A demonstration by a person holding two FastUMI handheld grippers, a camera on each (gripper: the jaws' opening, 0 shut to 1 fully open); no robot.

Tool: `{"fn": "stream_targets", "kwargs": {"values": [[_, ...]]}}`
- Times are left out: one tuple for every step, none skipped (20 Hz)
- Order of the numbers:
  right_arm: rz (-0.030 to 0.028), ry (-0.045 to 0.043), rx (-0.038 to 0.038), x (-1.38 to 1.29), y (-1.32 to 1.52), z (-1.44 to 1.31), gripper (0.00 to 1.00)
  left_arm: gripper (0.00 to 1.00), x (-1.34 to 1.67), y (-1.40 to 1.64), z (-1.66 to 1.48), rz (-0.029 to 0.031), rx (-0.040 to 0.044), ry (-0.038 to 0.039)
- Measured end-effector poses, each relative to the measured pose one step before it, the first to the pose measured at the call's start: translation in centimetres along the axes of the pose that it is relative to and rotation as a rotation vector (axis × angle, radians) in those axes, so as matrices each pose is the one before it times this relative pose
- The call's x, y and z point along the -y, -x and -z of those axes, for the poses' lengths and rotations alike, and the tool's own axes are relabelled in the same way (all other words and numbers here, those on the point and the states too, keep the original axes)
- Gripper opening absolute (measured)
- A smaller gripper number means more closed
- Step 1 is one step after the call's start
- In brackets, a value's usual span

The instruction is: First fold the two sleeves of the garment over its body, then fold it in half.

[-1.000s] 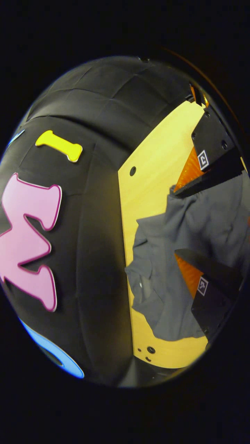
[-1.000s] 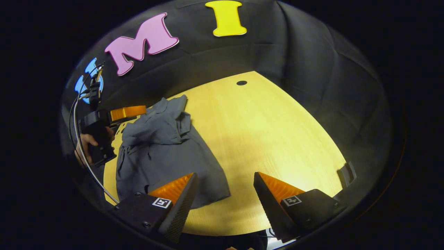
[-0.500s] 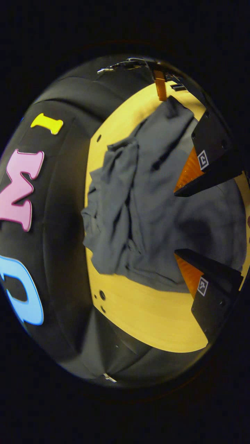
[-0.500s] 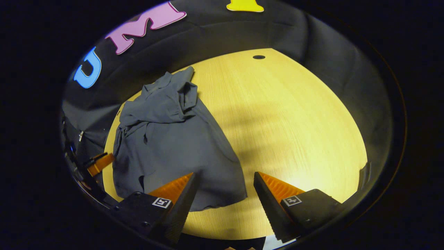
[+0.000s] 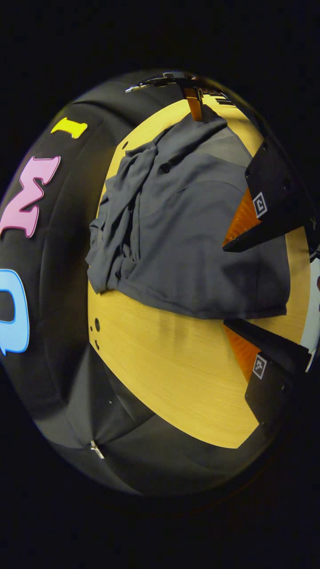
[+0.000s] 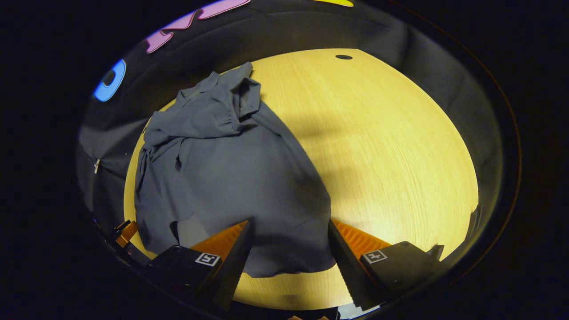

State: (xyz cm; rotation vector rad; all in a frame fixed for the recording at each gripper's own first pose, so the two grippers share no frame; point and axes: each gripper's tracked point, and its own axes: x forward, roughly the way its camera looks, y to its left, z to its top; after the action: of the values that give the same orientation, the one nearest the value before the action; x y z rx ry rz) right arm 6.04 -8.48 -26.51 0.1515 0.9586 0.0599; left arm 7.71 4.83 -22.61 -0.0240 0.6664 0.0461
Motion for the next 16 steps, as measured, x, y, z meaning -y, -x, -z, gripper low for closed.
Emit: {"fn": "stream_targets", "kwargs": {"values": [[-0.00065,0.01243,-0.00428,-0.653,-0.048,0.23,0.99,0.95,-0.392,-0.073,0.548,-0.00142,-0.01025,0.01094],[-0.00138,0.00986,-0.00527,-0.672,-0.041,0.307,0.99,0.95,-0.198,-0.084,0.661,0.00017,-0.00996,0.01058],[0.00101,0.01121,-0.00168,-0.67,-0.014,0.242,1.0,0.95,-0.08,-0.025,0.558,0.00408,-0.00858,0.00864],[-0.00253,0.01147,-0.0032,-0.761,-0.039,0.266,0.99,0.95,-0.035,-0.015,0.373,0.00523,-0.00595,0.00547],[-0.00059,0.01156,-0.00161,-0.781,-0.095,0.192,0.99,0.95,0.129,-0.087,0.374,0.00667,-0.0035,0.00273],[0.00337,0.01193,-0.00088,-0.65,-0.204,0.252,0.99,0.95,0.192,0.028,0.207,0.01538,0.00001,0.0054],[0.00583,0.01273,0.00004,-0.56,-0.154,0.187,0.99,0.95,0.31,0.008,0.092,0.0217,-0.00019,0.00827],[0.0142,0.01626,0.00306,-0.337,-0.083,0.036,1.0,0.95,0.332,-0.176,0.11,0.00798,0.00126,-0.00492],[0.02222,0.01813,-0.00079,-0.022,-0.131,0.087,0.99,0.95,0.12,-0.176,-0.108,-0.00087,0.00229,-0.01783],[0.02317,0.01482,0.00245,-0.047,-0.075,0.098,1.0,0.96,-0.266,-0.001,0.051,-0.00311,-0.00078,-0.02061],[0.02309,0.01362,0.00112,0.005,-0.145,0.051,0.99,0.96,-0.175,-0.082,0.218,-0.01001,-0.00983,-0.01994],[0.02387,0.01091,0.0025,0.072,-0.144,0.047,0.99,0.96,-0.087,-0.057,0.127,-0.02011,-0.00396,-0.02401],[0.01743,0.00747,0.00097,0.031,-0.028,0.018,0.98,0.96,0.16,0.037,0.085,-0.01087,-0.01106,-0.02486],[-0.00256,-0.00781,0.0064,-0.432,-0.151,0.033,0.97,0.95,0.481,0.131,0.132,0.00634,-0.00293,-0.01433],[0.00362,-0.0069,-0.00287,-0.248,0.296,-0.141,0.88,0.94,0.537,-0.345,-0.104,0.00665,-0.0024,-0.01334],[-0.00166,-0.00364,0.00304,-0.282,-0.269,-0.011,0.81,0.78,0.312,-0.029,-0.044,0.00162,0.00166,-0.00629]]}}
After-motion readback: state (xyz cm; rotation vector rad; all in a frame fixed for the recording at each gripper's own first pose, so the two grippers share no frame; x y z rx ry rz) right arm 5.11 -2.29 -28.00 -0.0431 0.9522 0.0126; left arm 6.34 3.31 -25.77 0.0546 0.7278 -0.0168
